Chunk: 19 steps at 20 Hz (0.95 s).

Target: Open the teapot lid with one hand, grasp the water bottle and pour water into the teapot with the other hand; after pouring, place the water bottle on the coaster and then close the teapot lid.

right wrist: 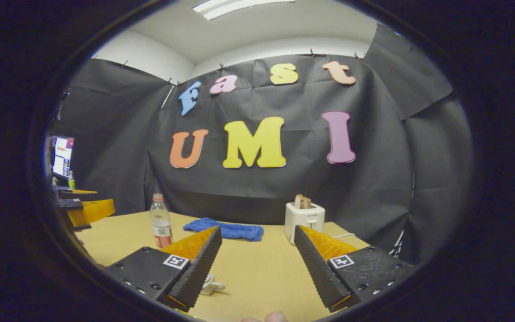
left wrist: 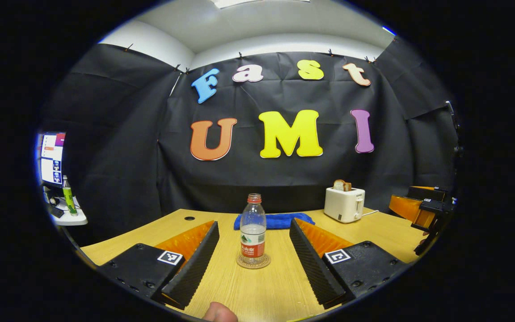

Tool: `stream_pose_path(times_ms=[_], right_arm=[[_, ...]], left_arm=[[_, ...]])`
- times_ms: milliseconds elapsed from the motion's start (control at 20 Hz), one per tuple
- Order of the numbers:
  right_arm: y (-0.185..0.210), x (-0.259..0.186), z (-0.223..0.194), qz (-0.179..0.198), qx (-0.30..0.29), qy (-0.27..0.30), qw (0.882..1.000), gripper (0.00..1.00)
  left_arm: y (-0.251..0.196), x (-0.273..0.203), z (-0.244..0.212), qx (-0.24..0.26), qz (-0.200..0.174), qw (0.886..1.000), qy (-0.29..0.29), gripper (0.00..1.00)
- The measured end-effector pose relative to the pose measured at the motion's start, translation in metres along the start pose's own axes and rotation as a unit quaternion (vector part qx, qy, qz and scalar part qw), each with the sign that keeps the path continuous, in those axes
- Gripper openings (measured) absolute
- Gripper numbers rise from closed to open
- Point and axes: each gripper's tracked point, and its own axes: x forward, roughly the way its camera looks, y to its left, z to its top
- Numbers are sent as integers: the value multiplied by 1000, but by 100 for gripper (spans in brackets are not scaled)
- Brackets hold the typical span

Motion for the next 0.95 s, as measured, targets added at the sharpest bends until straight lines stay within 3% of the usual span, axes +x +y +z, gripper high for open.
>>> stream_pose_path(times_ms=[350,950], right_arm=[[-5,-33,-1,-17,8,8,1000,96],[38,-44,12,-6,-2,1,1000,96]], left_arm=[[-24,-24,10,22,-11,1000,-19,99],[3,-40,13,17,1,1000,-24,98]])
